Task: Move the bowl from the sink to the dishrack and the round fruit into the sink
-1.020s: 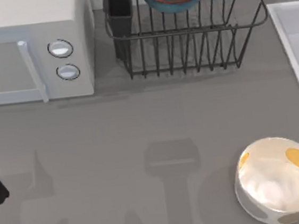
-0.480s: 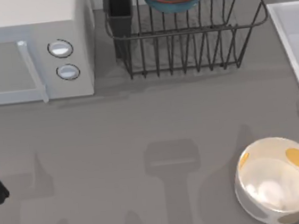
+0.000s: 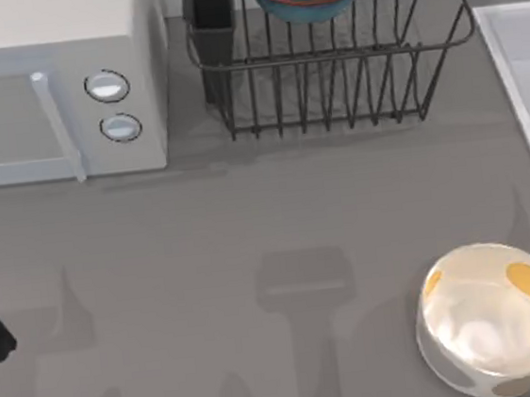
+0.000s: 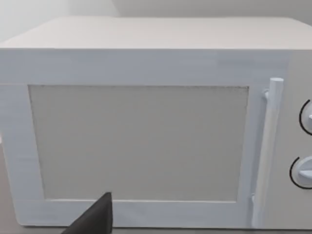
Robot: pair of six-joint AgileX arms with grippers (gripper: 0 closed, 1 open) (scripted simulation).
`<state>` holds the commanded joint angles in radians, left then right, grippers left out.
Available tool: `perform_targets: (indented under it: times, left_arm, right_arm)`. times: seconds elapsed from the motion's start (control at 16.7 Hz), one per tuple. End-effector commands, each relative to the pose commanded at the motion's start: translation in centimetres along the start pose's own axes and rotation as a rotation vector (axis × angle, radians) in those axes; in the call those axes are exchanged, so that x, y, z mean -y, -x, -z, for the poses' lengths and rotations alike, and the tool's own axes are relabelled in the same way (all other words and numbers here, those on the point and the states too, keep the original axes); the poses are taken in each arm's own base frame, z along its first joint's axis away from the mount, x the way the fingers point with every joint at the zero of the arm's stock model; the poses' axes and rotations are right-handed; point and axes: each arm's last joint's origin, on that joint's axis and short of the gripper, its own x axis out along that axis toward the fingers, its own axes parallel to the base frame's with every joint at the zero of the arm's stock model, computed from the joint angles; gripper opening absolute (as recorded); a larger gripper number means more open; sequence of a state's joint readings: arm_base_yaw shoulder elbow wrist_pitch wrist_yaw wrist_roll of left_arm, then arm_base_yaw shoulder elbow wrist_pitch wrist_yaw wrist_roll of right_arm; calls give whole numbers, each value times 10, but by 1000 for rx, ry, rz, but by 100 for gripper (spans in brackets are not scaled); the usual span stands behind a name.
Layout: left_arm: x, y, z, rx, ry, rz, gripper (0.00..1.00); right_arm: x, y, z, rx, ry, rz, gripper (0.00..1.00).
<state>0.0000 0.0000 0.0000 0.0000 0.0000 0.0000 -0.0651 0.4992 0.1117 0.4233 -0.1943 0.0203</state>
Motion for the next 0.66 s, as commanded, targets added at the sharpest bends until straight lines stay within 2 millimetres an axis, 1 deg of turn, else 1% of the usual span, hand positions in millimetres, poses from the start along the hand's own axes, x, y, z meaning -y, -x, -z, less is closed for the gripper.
perform_targets:
  times: [0.12, 0.3, 0.48, 0.66]
  left_arm:
    - [0, 0, 0, 0, 0, 0, 100]
    - [0, 0, 0, 0, 0, 0, 100]
    - [0, 0, 0, 0, 0, 0, 100]
    - [0, 0, 0, 0, 0, 0, 100]
  right_arm:
    - [-4, 16, 7, 1, 4, 37, 100]
    - [-7, 30, 21, -17, 6, 90, 100]
    - [-7, 36, 30, -31, 7, 125, 100]
    - [-7, 36, 31, -33, 8, 132, 100]
